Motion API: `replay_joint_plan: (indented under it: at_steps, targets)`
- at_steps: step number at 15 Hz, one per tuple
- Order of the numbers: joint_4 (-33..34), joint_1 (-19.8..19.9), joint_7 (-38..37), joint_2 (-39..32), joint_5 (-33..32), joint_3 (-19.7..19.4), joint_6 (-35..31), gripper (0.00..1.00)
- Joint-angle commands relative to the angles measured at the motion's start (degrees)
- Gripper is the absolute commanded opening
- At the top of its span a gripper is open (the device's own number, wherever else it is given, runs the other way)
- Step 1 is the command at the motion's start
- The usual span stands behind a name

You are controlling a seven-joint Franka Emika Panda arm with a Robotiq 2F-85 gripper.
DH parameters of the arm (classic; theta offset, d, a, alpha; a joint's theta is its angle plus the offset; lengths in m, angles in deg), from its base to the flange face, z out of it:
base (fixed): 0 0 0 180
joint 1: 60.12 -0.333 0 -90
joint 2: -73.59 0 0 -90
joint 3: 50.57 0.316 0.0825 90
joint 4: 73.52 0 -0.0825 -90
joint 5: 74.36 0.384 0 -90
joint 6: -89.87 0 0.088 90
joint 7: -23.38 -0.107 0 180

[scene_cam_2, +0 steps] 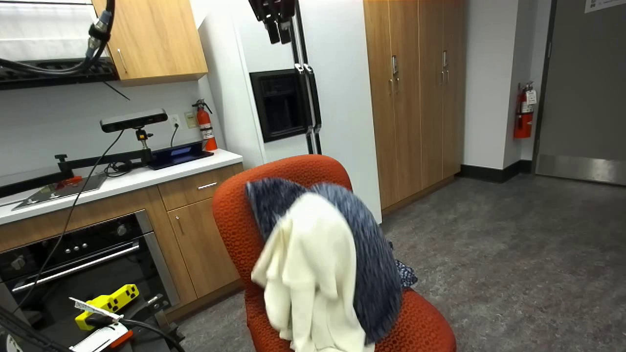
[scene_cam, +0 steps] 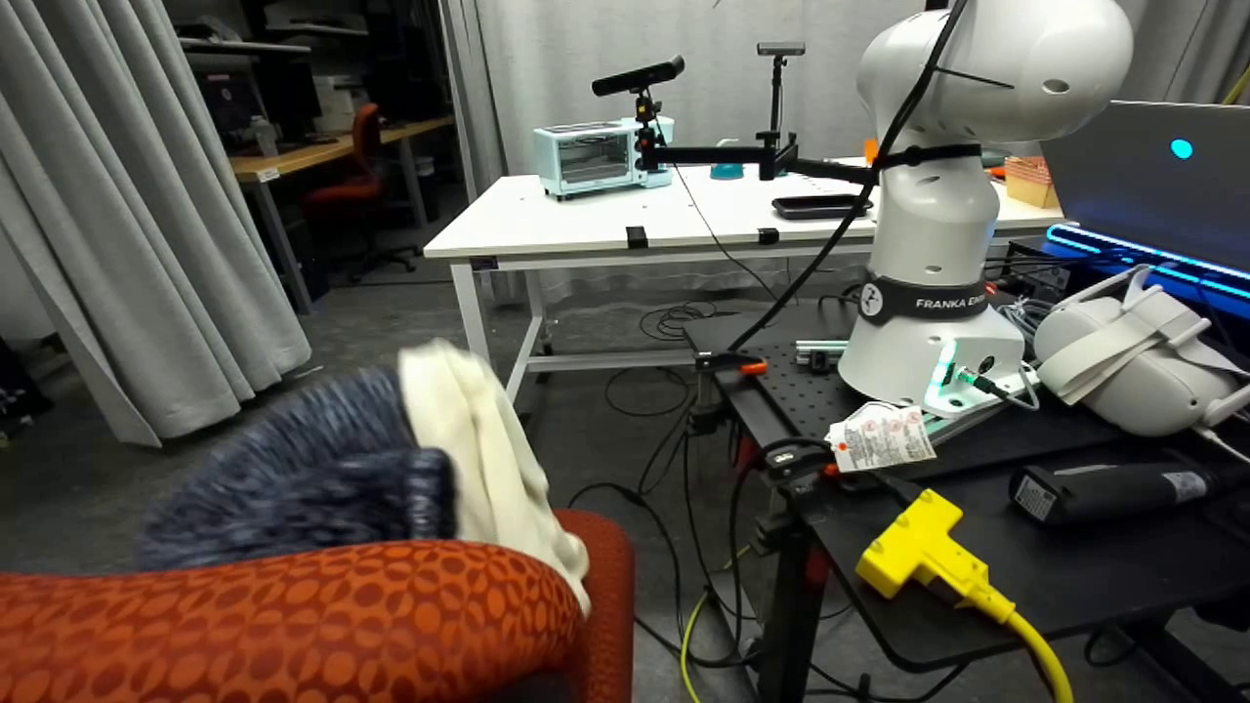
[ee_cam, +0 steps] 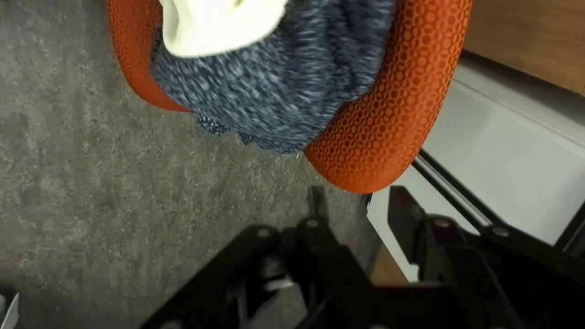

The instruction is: Pick up the two clothes from the chair support and put them no the sitting base of the chair.

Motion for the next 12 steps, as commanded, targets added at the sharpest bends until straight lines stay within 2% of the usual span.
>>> replay_joint_plan:
  at_steps: [1,5,9,12]
  targets:
    - [4.1,-0.3,-0.6,-3.3,0.4,1.0,4.9,0.73]
    - [6.2,-0.2,0.1,-5.2,-0.4,1.7,8.2,1.00]
    - [8.2,-0.1,1.1,-6.5,-3.8,2.0,9.3,1.00]
    - [8.9,-0.1,3.1,-7.1,-7.2,2.2,7.3,1.00]
